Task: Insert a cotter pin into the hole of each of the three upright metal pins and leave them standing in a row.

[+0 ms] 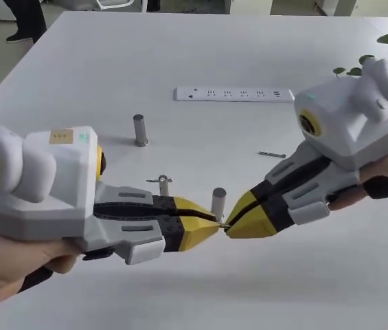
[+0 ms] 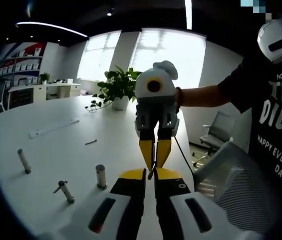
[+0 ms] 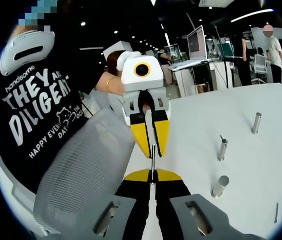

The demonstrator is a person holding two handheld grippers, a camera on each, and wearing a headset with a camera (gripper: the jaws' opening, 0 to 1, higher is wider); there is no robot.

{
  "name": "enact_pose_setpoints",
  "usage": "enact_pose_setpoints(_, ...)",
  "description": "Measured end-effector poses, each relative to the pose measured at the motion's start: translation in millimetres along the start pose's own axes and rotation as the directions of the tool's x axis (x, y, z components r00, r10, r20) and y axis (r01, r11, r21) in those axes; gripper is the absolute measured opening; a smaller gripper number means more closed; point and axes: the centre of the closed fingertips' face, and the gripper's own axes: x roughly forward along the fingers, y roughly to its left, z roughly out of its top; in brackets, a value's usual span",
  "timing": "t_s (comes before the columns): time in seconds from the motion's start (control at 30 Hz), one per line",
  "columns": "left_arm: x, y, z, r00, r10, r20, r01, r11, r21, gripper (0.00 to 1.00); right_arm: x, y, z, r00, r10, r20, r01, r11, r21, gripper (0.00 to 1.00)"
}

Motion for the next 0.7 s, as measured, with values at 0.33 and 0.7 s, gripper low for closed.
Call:
enact_pose_setpoints(0.33, -5.3, 20.4, -3.1, 0.9939, 0.11, -0.001, -0.11, 0.994, -0.015, 0.16, -11.2, -26.4, -19.1, 0.9886, -0.131, -0.073, 0.131, 0.991, -0.009, 0.0)
enact_pose_setpoints(0.7, -1.0, 47.0, -20.4, 0.9655, 0.257, -0.042, -0.257, 0.966, 0.003, 0.19, -19.3, -42.1, -40.4, 0.9694, -0.192, -0.153, 0.189, 0.981, -0.036, 0.0)
